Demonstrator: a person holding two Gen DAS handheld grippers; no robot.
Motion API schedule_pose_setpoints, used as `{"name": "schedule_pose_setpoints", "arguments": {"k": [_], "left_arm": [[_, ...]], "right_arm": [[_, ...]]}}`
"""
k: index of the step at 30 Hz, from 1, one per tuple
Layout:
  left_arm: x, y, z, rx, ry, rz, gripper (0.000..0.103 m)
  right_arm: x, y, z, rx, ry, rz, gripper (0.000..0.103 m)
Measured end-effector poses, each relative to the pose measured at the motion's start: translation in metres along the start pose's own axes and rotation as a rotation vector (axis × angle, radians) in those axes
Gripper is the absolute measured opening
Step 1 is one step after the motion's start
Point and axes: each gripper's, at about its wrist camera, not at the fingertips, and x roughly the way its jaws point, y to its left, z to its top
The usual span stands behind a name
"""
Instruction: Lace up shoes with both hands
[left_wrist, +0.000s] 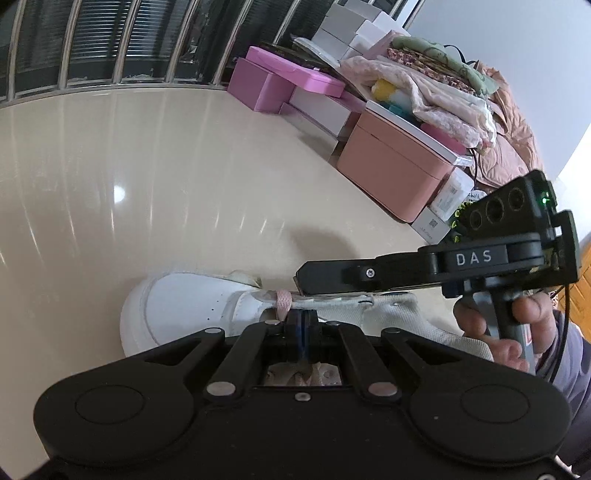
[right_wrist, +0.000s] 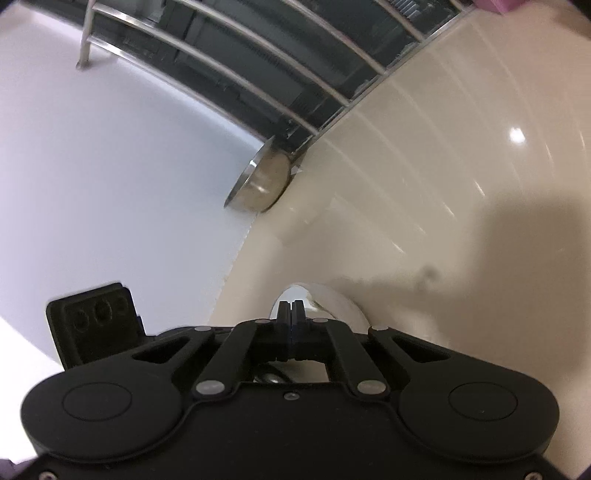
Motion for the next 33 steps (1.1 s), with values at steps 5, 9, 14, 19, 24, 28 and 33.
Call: {"name": "schedule_pose_setpoints", "arguments": {"k": [5, 9, 14, 19, 24, 28, 33], "left_arm": [[-0.026, -0.016, 0.003, 0.022, 0.022, 0.109, 0.009], [-0.085, -0.073, -0.022, 0.082, -0.161, 0.336, 0.083], [-0.069, -0.111, -0.065, 0.081, -0.163, 0.466, 0.080], [-0.069, -0.087, -0.080, 0.000, -0.148, 0.461, 0.056], [-0.092, -0.075, -0.085, 0.039, -0.166, 0.541, 0.052], [-0.110, -0.058, -0.090, -0.011, -0.196, 0.554, 0.021], [-0.115, -0.048, -0.092, 0.000, -0.223, 0.535, 0.020]], "right_arm": [[-0.006, 0.004, -0.007, -0.005, -0.066, -0.040, 0.000], [-0.011, 0.004, -0.019, 0.047, -0.146, -0.060, 0.000], [-0.014, 0.018, -0.069, 0.194, -0.337, 0.009, 0.000], [-0.027, 0.044, -0.109, 0.196, -0.482, -0.029, 0.004], [-0.043, 0.058, -0.103, -0.019, -0.467, -0.141, 0.017], [-0.049, 0.056, -0.102, -0.092, -0.401, -0.200, 0.020], [-0.054, 0.061, -0.105, -0.144, -0.331, -0.254, 0.032]]}}
